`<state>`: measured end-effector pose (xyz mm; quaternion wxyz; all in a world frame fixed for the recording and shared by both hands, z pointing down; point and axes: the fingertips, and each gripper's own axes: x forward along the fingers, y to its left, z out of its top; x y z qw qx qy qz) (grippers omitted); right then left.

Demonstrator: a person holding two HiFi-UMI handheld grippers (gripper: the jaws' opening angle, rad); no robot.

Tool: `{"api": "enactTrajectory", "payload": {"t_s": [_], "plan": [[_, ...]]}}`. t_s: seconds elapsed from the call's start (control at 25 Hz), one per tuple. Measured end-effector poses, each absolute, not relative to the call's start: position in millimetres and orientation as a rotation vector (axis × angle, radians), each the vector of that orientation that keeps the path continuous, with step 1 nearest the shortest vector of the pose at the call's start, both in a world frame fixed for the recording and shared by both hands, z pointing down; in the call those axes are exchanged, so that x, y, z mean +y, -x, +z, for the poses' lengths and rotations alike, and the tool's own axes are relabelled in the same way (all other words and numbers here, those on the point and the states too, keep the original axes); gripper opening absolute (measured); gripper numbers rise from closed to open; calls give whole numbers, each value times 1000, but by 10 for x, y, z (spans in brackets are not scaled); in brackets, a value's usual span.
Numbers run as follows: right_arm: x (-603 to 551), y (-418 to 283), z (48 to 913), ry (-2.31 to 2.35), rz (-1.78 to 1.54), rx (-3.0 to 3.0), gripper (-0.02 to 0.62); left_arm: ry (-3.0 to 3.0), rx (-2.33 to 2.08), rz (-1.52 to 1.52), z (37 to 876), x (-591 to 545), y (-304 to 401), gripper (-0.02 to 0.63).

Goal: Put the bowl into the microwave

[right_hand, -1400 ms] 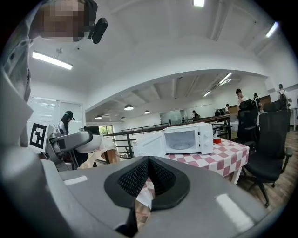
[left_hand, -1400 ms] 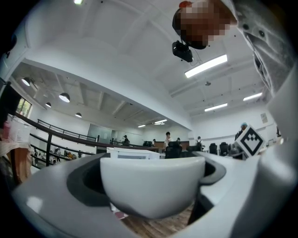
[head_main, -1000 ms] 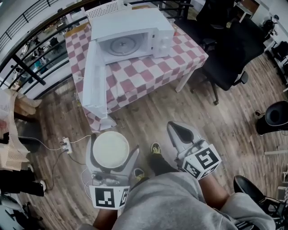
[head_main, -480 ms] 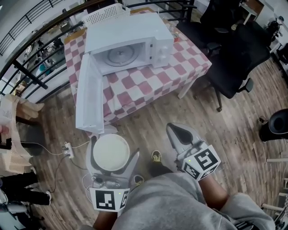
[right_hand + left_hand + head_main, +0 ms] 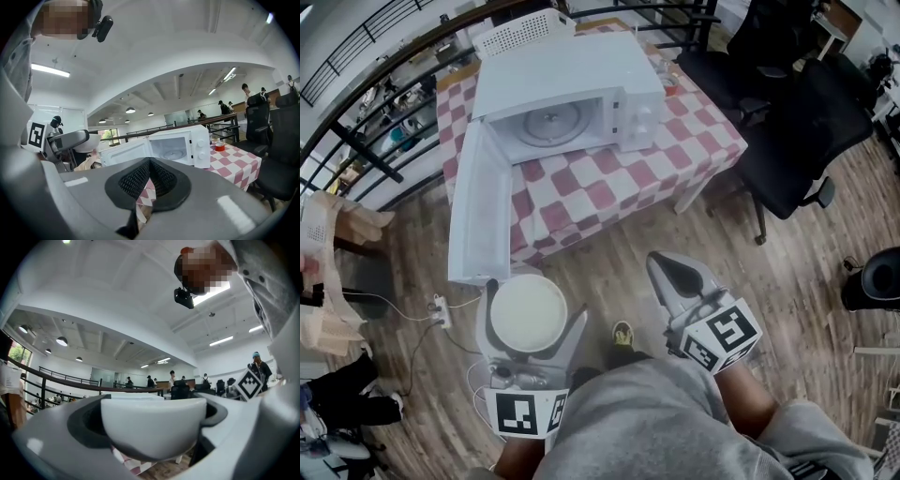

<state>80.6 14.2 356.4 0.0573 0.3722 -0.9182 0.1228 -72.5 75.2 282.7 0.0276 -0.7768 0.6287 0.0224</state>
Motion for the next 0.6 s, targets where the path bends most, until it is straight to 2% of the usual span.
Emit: {"api": "enactTrajectory", "payload": {"t_s": [0.6], "plan": [[-40, -946, 3636, -1108, 377, -2802, -3, 2380, 1962, 50, 2855, 587, 567, 535]]}}
